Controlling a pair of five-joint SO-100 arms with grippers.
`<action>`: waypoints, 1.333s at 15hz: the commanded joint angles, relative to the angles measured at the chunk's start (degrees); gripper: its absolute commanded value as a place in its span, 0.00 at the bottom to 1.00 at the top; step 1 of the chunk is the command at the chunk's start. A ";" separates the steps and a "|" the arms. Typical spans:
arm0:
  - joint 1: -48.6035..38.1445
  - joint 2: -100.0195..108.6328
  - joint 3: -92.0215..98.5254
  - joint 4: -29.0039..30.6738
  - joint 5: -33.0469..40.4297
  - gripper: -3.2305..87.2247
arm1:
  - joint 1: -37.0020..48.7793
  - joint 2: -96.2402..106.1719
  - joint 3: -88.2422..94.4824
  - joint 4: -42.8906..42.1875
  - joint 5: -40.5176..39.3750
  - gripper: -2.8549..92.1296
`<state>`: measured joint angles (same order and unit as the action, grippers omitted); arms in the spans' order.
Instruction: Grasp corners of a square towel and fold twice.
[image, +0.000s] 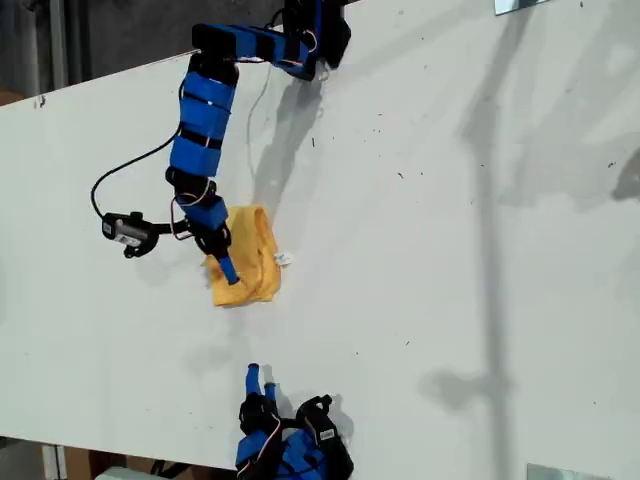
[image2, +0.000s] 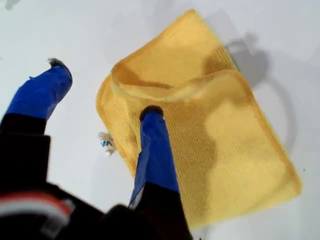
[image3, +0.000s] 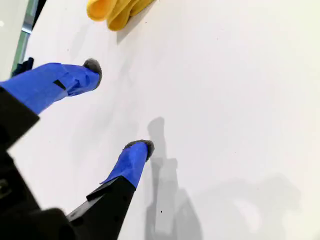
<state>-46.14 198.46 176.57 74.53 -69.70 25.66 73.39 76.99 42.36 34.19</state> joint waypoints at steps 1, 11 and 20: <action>-0.35 0.26 -0.18 0.70 -0.26 0.30 | 2.29 24.35 13.18 1.23 -0.18 0.37; 0.18 0.26 -0.44 1.32 -0.53 0.30 | 1.32 67.85 58.80 -2.46 9.76 0.04; 2.11 0.35 -0.88 1.67 -0.26 0.22 | 6.68 114.87 86.48 23.20 24.61 0.03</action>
<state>-42.98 198.46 176.57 75.41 -67.85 29.09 187.91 163.30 63.63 54.32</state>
